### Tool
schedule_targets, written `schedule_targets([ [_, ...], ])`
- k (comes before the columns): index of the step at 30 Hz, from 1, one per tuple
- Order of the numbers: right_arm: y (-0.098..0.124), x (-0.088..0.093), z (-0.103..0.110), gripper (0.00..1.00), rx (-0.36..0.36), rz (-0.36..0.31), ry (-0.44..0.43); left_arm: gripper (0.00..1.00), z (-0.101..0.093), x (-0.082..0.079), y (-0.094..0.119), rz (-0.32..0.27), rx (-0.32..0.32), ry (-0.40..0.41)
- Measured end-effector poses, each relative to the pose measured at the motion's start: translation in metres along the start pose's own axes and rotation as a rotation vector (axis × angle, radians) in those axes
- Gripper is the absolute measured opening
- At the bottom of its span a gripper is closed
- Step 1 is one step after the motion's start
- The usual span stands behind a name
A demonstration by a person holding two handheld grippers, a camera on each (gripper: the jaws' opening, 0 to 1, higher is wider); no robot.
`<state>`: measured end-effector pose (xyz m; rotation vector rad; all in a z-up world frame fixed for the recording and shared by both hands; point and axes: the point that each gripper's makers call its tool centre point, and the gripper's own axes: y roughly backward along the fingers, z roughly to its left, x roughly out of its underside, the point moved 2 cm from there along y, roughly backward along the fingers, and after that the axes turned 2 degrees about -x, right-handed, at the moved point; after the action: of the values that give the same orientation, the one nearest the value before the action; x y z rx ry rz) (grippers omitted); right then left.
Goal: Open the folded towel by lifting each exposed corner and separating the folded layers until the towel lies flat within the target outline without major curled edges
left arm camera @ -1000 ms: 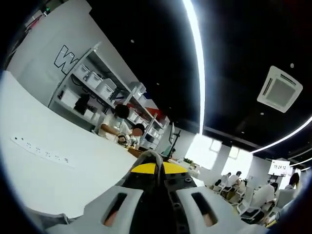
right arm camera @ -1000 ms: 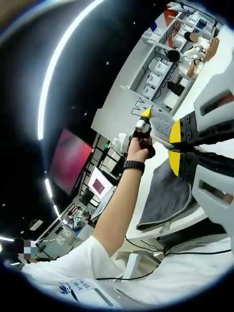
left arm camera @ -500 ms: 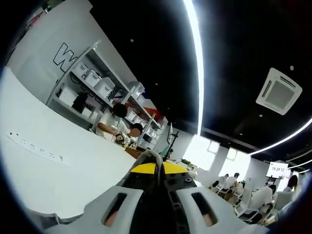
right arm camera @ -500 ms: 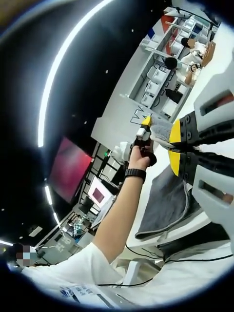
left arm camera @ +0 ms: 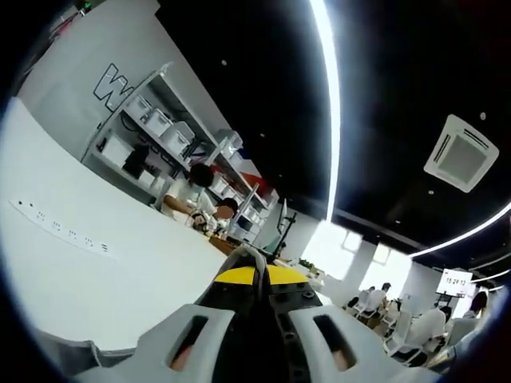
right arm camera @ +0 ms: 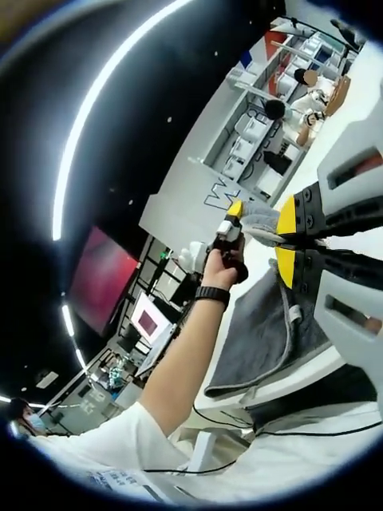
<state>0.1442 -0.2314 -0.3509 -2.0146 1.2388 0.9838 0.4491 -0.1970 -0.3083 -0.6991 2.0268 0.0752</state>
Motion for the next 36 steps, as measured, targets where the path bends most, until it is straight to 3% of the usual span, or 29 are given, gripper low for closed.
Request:
schedule_targets([
  [21,-0.007,0.017,0.003,0.00,-0.022,0.049,0.003,0.01,0.028,0.015,0.005,0.033,-0.066,0.022],
  [36,-0.007,0.026,-0.002,0.00,-0.028,0.073,-0.010,0.01,0.036,0.026,0.012,0.040,-0.089,0.036],
])
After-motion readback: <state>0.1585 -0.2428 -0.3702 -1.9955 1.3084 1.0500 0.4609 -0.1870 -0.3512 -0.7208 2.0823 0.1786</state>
